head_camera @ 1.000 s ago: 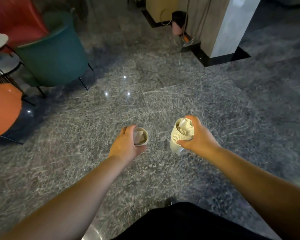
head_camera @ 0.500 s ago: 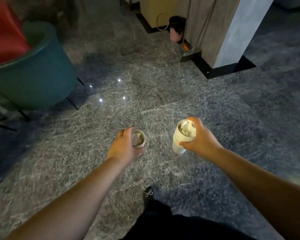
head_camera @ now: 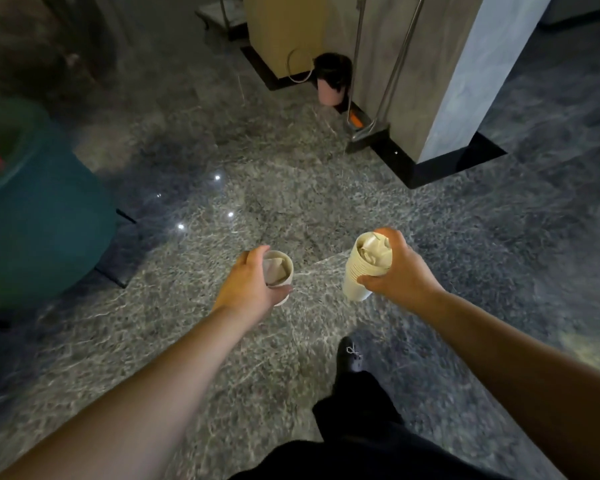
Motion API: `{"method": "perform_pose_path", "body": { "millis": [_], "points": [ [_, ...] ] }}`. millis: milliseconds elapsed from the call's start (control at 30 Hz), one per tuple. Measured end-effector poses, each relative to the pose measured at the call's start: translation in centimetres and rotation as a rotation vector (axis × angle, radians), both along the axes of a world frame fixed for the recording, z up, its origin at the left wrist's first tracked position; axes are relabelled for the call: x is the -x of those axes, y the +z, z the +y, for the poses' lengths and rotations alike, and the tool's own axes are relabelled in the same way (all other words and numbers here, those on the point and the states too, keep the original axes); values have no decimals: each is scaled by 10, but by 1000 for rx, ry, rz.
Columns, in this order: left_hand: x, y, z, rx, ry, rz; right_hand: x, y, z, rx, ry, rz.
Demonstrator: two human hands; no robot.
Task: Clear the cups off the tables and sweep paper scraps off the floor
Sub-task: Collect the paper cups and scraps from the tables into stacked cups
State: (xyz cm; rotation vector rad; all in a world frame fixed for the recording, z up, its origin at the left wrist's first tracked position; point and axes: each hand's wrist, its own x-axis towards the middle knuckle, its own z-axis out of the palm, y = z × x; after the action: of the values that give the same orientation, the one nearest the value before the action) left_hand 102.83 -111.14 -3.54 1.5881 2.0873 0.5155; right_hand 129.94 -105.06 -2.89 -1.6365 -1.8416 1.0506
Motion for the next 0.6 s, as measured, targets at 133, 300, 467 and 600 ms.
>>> {"method": "perform_pose_path", "body": {
  "millis": [133,300,467,600],
  "points": [
    [8,-1,100,-8,13,14,16,-3,102,-5,22,-1],
    [26,12,214,44,28,37,34,7,222,-3,51,-23],
    [56,23,312,36,53,42,64,14,330,-4,93,-36],
    [90,18,385,65,43,53,100,7,406,-16,102,-29]
  ]
}}
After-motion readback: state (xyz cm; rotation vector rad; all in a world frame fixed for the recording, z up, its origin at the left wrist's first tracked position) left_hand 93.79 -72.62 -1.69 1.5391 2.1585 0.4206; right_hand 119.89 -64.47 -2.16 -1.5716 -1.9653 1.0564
